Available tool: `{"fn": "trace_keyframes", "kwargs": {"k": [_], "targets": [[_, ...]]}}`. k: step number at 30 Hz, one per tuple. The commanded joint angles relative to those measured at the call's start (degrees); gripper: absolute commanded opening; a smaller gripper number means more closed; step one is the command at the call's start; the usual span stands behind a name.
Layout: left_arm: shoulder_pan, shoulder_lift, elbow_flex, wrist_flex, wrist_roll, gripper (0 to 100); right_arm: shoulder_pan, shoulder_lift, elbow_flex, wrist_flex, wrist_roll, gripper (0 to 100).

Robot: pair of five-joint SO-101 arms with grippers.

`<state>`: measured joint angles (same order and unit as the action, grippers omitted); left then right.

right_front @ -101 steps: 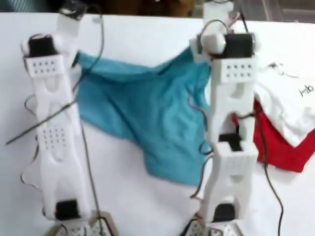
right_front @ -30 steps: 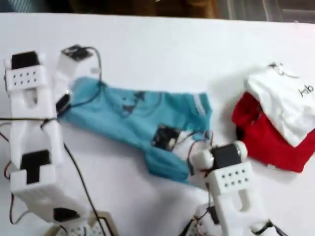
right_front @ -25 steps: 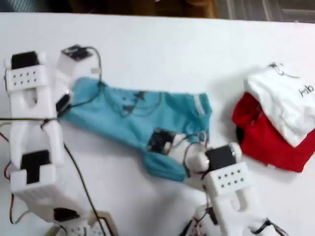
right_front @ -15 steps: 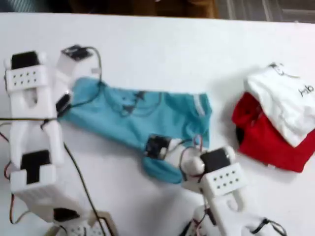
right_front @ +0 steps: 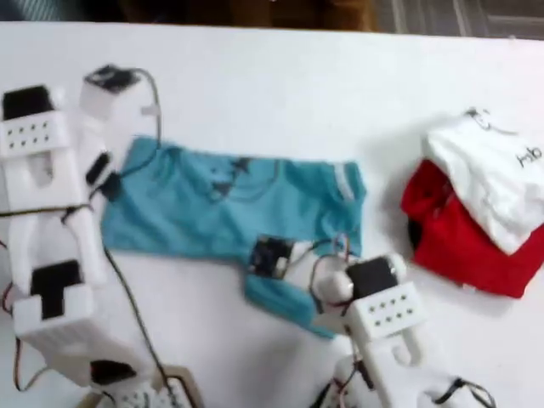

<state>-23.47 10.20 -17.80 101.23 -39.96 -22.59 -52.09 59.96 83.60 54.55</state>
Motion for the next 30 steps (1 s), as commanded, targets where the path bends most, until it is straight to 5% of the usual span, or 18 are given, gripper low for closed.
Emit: {"fn": "trace_keyframes", "kwargs": {"k": [1, 6, 11, 13, 20, 30], "targets": [[-0.88, -2.46, -4.09, -2.37, 3.16, 17, 4.09, -0.84, -5.19, -0.22, 1.05, 20.8], [-0.35, 0.62, -6.37, -8.62, 17.58, 17, 10.68, -0.31, -13.89, -3.74, 1.05, 20.1], [0.0, 12.75, -16.92, -10.64, 34.02, 17, 13.14, -0.22, -16.0, -17.36, 0.53, 0.9], [1.76, 19.08, -23.6, -8.79, 38.07, 17, 13.23, 0.57, -15.82, -22.73, -1.32, 3.6], [9.58, 37.54, -49.01, 0.97, 38.33, 2, 13.23, 14.46, -17.85, -37.23, -8.88, 1.8], [8.62, 50.46, -62.9, -0.53, 38.68, 3, 15.78, 41.71, -35.25, -42.24, -18.11, 1.8]]}}
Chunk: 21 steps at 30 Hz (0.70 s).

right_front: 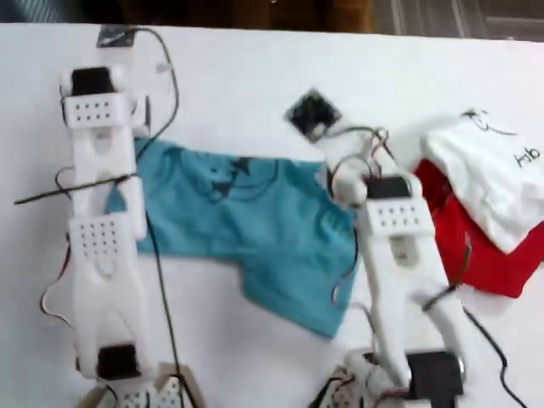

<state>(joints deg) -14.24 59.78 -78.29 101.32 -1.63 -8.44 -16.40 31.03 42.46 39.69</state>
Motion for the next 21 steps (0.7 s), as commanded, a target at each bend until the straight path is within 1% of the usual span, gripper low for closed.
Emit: {"fn": "trace_keyframes", "kwargs": {"k": [1, 5, 9, 16, 21], "targets": [[-0.79, 2.11, -2.51, -0.79, 0.35, 3, 2.24, 8.75, -7.82, -1.1, -4.13, 1.8], [-1.93, 6.24, -2.86, -3.34, 0.7, 2, 3.82, 18.51, -12.48, -1.36, -5.63, 1.8], [-3.96, 9.32, -2.86, -6.33, 3.78, 3, 4.0, 26.07, -16.79, -1.45, -5.71, 1.8], [-7.3, 12.04, -2.86, -8.88, 3.69, 3, 4.09, 34.51, -23.21, -1.45, -5.36, 1.8], [-7.56, 12.31, -2.86, -10.02, 3.69, 3, 6.81, 39.16, -28.66, -1.19, -5.27, 1.8]]}}
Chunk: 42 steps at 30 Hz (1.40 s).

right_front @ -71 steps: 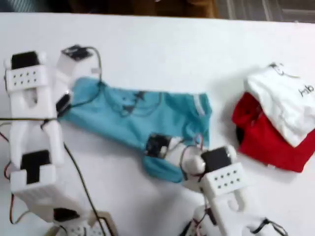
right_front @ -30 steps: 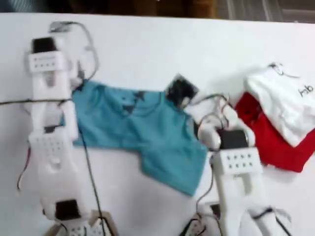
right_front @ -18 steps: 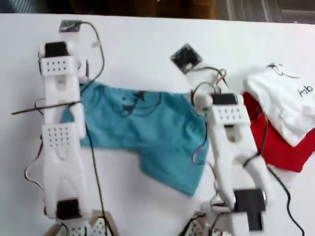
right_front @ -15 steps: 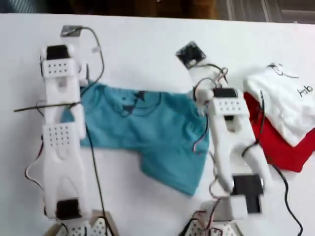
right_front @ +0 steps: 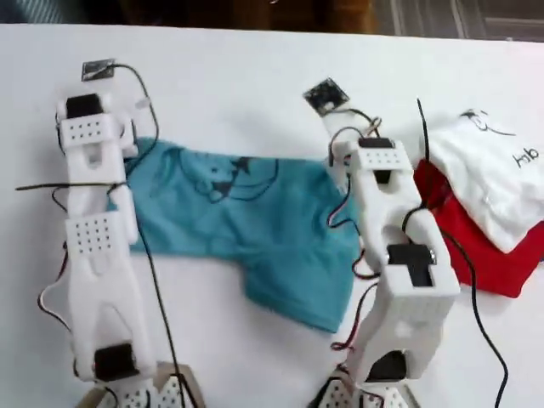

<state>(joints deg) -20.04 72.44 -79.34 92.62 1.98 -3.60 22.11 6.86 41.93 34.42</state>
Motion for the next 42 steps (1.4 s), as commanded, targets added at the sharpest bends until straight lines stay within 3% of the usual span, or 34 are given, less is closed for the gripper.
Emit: {"fn": "trace_keyframes", "kwargs": {"k": [1, 9, 18, 22, 27, 33, 42], "targets": [[-1.76, -0.26, -1.8, -1.32, 0.09, 3, 2.86, 1.36, -5.54, -0.48, 0.0, 1.8], [-1.41, -0.97, -3.12, -4.13, 0.44, 3, 3.91, 3.03, -7.91, 1.63, 0.0, 1.8], [3.16, -5.1, -15.69, 2.64, 0.97, 3, 3.47, 3.21, -7.74, 1.54, -0.18, 1.8], [8.18, -4.75, -13.67, 4.48, -2.2, 3, 3.47, 3.21, -7.74, 1.54, -0.18, 1.8], [10.2, -3.08, -6.9, -0.7, -3.25, 3, 3.47, 3.21, -7.82, 1.54, -0.18, 1.8], [7.21, -0.97, 0.04, -5.54, -15.82, 3, 3.47, 2.77, -8.0, 1.8, -0.18, 1.8], [2.99, -0.7, 0.13, -7.65, -21.98, 3, 3.47, 2.68, -8.0, 1.8, -0.09, 1.8]]}}
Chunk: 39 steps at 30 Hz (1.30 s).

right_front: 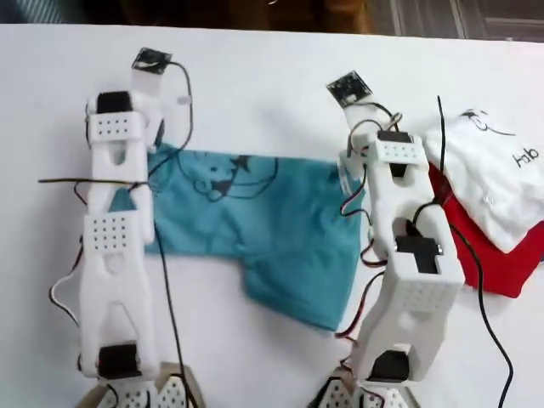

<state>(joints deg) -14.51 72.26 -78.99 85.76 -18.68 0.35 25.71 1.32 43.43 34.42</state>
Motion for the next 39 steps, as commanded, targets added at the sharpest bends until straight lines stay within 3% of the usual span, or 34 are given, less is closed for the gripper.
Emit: {"fn": "trace_keyframes", "kwargs": {"k": [1, 20, 31, 39], "targets": [[-2.9, -0.53, -0.22, -0.88, -1.76, 3, -0.48, -0.92, -2.46, 0.31, -0.09, 1.8], [-14.68, -1.58, -2.42, -1.23, -1.14, 3, -0.4, -1.01, -2.55, 0.4, -0.09, 1.8], [-11.69, -2.29, -16.84, 4.13, -1.23, 3, -0.31, -3.12, -2.29, 0.48, -0.09, 1.8], [-11.96, -7.3, -16.57, 12.4, -1.49, 13, -0.22, -11.56, -2.29, 4.97, -0.18, 1.8]]}}
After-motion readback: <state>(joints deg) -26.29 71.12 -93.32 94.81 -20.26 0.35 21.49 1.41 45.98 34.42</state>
